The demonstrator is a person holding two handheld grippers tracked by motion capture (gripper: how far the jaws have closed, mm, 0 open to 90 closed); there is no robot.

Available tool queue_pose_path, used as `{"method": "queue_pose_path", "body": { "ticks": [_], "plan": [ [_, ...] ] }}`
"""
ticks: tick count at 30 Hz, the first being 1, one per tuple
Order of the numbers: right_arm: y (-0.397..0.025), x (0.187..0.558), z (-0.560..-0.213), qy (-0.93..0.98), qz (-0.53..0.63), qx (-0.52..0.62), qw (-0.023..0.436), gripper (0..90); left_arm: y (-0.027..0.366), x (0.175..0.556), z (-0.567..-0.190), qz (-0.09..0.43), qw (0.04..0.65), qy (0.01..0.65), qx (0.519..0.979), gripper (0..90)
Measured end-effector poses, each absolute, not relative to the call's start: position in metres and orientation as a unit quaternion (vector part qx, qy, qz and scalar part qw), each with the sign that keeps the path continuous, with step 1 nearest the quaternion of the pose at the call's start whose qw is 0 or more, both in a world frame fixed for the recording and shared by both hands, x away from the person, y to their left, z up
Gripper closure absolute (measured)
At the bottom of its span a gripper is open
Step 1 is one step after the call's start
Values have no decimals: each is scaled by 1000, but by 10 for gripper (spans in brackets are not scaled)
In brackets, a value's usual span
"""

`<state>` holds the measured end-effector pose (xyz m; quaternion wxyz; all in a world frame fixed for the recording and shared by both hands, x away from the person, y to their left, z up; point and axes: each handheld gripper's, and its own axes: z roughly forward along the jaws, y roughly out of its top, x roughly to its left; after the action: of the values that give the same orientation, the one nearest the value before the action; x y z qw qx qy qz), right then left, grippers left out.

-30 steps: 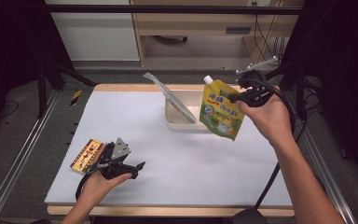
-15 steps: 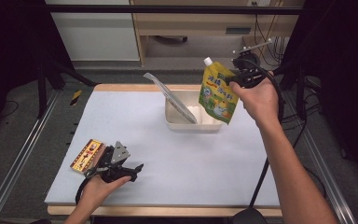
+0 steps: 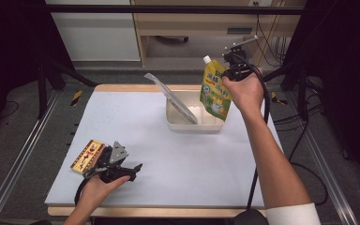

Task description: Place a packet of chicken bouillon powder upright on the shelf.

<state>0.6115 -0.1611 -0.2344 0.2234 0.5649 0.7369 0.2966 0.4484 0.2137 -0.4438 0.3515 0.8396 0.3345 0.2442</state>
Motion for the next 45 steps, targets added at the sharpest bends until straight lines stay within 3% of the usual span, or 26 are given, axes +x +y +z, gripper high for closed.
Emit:
{"method": "queue_pose_path", "body": {
  "ticks": [26,45],
  "plan": [
    [-158,654,-256,713,275,610,210,900,215,448,-447,235,353,338,840,107],
    [-141,659,-262,692,304,624,197,900,215,448,-446,234,353,336,841,108]
  ]
}}
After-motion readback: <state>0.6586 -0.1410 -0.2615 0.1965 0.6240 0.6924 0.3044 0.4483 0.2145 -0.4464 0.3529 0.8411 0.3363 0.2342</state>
